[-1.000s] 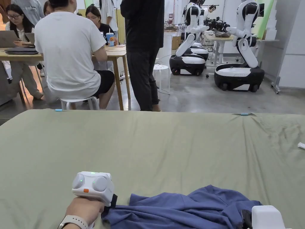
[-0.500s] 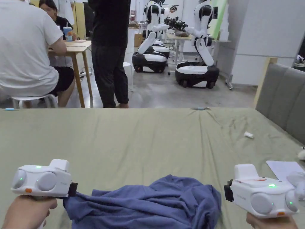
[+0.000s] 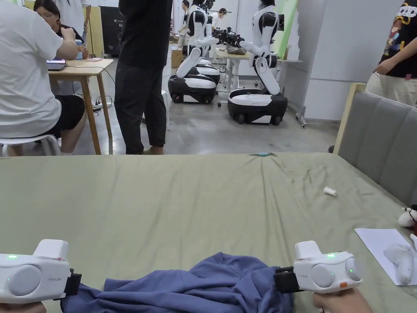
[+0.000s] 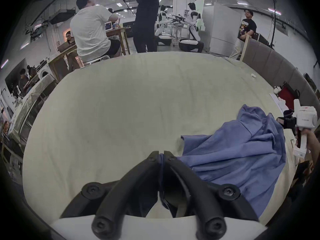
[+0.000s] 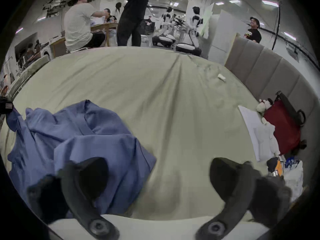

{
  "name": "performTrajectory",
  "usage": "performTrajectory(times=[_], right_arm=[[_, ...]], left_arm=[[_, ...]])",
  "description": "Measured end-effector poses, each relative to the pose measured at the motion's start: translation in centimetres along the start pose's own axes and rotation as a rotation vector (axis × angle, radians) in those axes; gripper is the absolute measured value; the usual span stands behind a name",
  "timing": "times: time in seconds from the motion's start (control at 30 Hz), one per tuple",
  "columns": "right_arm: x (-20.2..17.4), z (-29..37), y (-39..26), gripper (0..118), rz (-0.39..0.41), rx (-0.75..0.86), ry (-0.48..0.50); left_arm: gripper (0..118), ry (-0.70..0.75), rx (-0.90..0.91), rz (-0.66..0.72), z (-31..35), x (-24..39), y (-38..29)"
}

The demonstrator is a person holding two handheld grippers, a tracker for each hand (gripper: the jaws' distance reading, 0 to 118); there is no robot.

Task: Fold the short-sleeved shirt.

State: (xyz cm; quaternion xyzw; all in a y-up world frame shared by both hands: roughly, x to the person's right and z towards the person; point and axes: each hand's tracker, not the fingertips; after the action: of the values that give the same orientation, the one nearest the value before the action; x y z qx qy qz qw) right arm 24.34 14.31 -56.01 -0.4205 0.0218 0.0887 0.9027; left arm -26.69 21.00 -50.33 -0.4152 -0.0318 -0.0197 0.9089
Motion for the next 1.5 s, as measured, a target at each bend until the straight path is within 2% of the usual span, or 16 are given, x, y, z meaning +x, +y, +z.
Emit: performTrajectory(times=[0.13, 0.17, 0.2, 0.27, 0.3, 0.33, 0.37, 0.43, 0.53, 0.67, 0.83, 0.9, 1.2, 1.37, 1.47, 1.5], right_arm=[[-1.2, -2.8, -0.5, 104, 0.062, -0.055, -0.04], [-1.4, -3.2, -0.9, 96, 0.068, -0.063, -0.034], [-1.4, -3.1, -1.2, 79, 0.054, -0.073, 0.006], [-1.2, -2.3, -1.1, 47, -0.045, -0.063, 0.128], [-1.4, -1.6, -1.1, 17, -0.012, -0.044, 0.074], [-1.6, -1.1, -1.1, 3, 0.022, -0.016, 0.07], [-1.7, -0.8, -1.2, 2, 0.047, -0.012, 0.04], [-0.9, 0.3, -1.3, 2, -0.015, -0.004, 0.074], [0.3, 2.2, -0.6, 2, -0.056, 0.034, 0.077], [0.8, 4.6, 1.0, 2, -0.028, 0.102, 0.06], [-0.3, 10.8, 3.4, 2, -0.034, 0.229, 0.019], [-1.3, 14.7, 4.3, 2, -0.038, 0.292, -0.007], [-1.7, 22.6, 9.5, 2, -0.073, 0.493, -0.036], [-1.6, 25.5, 13.8, 2, -0.027, 0.574, -0.051], [-1.5, 27.4, 16.7, 2, -0.032, 0.626, -0.073], [-1.4, 28.0, 17.8, 2, -0.039, 0.654, -0.116]], left_arm=[[1, -0.002, -0.014, -0.001, -0.8, -0.1, -0.2], [1, -0.001, -0.018, -0.002, -0.9, -0.2, -0.3], [1, -0.002, -0.021, -0.001, -0.9, -0.2, -0.4], [1, 0.001, -0.024, -0.001, -0.9, -0.2, -0.6], [1, 0.006, -0.026, -0.003, -1.0, -0.2, -0.6], [1, 0.01, -0.03, -0.004, -1.0, -0.3, -0.7], [1, 0.014, -0.033, -0.004, -1.0, -0.3, -0.7], [1, 0.03, -0.03, -0.01, -0.9, -0.3, -0.7], [1, 0.066, -0.004, -0.037, 0.0, -0.2, -0.7], [1, 0.077, 0.041, -0.039, 2.2, -0.2, -0.1], [1, 0.181, 0.16, -0.093, 5.8, -0.4, 1.2], [1, 0.225, 0.223, -0.085, 7.8, -1.1, 2.0], [1, 0.411, 0.393, -0.092, 16.4, -6.6, 6.8], [1, 0.449, 0.468, -0.08, 19.8, -8.5, 10.0], [1, 0.46, 0.502, -0.072, 21.1, -9.2, 12.3], [1, 0.468, 0.514, -0.067, 21.4, -9.5, 13.2]])
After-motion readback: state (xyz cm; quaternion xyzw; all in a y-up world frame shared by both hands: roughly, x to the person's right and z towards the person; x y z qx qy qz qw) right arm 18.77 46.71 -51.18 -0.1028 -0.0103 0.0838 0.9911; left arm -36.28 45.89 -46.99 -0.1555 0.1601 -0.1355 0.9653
